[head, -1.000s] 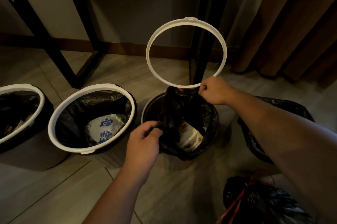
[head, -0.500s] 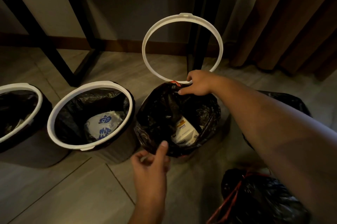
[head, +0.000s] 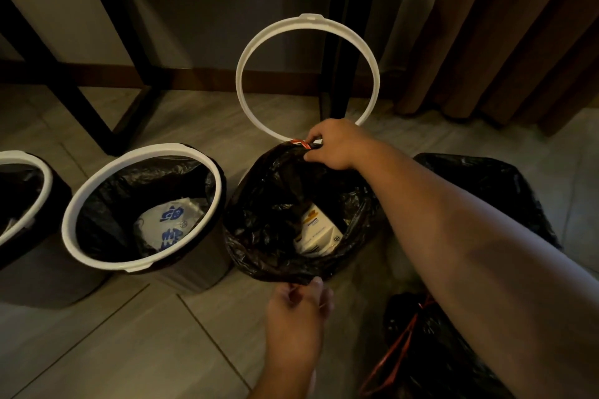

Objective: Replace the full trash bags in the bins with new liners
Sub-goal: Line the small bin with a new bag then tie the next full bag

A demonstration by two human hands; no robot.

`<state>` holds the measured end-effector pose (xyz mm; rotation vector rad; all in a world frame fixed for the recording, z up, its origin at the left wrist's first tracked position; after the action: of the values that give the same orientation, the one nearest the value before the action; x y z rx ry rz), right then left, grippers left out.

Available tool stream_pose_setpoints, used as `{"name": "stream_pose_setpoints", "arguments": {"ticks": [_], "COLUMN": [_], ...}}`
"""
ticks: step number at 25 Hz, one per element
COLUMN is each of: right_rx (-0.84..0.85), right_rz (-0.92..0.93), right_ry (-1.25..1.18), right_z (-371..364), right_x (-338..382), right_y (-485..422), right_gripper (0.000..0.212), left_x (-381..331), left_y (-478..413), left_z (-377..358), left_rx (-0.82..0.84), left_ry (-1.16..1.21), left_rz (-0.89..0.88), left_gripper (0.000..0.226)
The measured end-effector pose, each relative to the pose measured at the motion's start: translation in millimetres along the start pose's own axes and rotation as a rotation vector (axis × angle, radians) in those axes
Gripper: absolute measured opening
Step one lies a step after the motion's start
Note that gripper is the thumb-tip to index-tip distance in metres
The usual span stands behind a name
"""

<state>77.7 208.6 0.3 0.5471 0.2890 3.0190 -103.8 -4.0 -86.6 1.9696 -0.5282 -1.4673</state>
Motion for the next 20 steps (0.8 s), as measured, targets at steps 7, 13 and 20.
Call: {"name": "stream_pose_setpoints", "arguments": {"ticks": [7, 13, 20], "right_rx": [-0.159, -0.198, -0.257], "right_rz": [0.089, 0.049, 0.041], "right_ry": [-0.175, -0.371, -0.576], "right_z": [-3, 12, 29], "right_x": [8, 8, 10], "right_y": [7, 15, 30], "right_gripper": [0.017, 0.017, 0.017], "left_x": [-8, -38, -84], "left_y": [10, 29, 42], "left_z": [7, -2, -6], "left_rx": [0.066, 0.180, 0.286], "left_ry": [0.118, 0.306, 0.409], "left_rz": [0.020, 0.052, 0.042], "left_gripper": [0.002, 0.011, 0.016]}}
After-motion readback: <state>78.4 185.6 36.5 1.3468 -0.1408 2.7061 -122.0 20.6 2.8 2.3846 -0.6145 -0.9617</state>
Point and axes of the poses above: each hand's wrist, its own y-axis away from the middle knuckle, its own z-axis out of the back of the hand, x = y × z, the point moved 1 cm from there along -y, towards the middle knuckle, and after that the axes turned 1 degree about y, right-handed, at the moved point
